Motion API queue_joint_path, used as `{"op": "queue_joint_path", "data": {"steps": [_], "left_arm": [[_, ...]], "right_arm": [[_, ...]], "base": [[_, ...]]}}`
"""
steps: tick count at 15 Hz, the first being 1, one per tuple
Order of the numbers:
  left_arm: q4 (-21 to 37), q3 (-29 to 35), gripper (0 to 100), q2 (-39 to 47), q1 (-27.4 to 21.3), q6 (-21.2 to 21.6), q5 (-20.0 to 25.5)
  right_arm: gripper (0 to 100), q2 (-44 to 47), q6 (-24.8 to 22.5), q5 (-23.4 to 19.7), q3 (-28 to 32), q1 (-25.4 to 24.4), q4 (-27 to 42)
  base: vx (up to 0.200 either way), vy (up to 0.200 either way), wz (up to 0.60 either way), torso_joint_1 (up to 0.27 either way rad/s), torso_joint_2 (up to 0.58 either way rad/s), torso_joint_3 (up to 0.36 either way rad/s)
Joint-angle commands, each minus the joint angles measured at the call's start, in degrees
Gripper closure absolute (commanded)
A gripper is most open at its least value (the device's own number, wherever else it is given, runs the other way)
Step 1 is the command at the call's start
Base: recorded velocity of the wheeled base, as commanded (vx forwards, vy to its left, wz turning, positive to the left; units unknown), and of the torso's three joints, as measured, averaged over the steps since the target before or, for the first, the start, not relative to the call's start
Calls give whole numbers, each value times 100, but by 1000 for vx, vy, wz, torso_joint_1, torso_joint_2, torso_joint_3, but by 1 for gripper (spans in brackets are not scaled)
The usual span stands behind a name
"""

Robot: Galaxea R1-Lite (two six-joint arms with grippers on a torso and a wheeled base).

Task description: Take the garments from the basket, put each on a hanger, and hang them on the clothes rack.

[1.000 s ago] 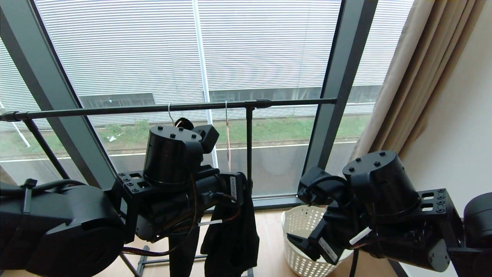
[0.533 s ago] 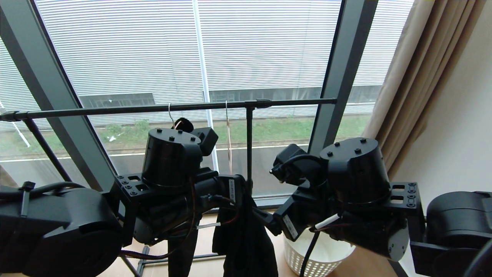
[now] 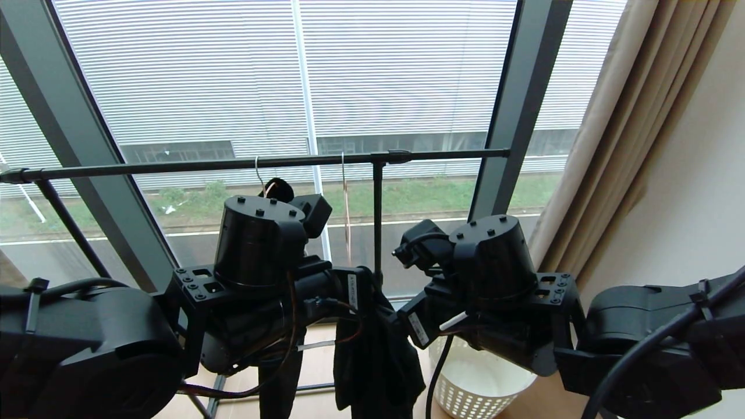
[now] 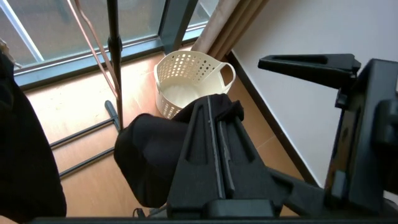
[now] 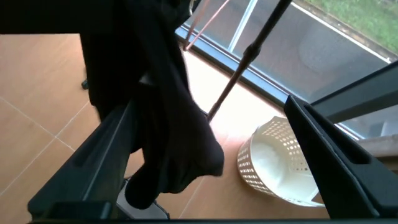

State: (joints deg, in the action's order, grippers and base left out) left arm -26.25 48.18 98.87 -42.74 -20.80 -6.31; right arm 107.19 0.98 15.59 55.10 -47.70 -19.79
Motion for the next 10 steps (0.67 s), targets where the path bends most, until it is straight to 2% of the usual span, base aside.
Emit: {"op": "queue_joint_path", "data": {"steps": [1,10], "left_arm": [[-3,-10,100,-16,-6,-3,-1],[-3,-168,100,-148,-6,-3,25]], "right_arm": [[0,188,8,-4,36,138,-8],[0,557,78,-21,18,297,-8]], "base": [[0,0,0,0,0,0],[0,0,0,0,0,0]]}}
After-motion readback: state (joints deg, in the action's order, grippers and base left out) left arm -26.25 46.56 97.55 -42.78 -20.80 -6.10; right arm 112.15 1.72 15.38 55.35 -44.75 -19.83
